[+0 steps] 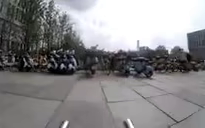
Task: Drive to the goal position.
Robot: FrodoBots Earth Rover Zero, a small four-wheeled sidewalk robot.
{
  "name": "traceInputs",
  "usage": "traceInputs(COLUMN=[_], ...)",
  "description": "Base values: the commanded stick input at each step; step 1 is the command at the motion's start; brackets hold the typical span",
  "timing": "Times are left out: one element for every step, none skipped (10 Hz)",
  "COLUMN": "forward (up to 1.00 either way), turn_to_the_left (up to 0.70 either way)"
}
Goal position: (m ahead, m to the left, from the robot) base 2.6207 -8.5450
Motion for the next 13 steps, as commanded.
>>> traceInputs(forward=[0.0,0.0,0.0,0.0,0.0,0.0,0.0,0.0,0.0,0.0,0.0,0.0,0.0], turn_to_the_left=[0.0,0.0,0.0,0.0,0.0,0.0,0.0,-0.3,-0.98,-1.0,-1.0,-1.0,-1.0])
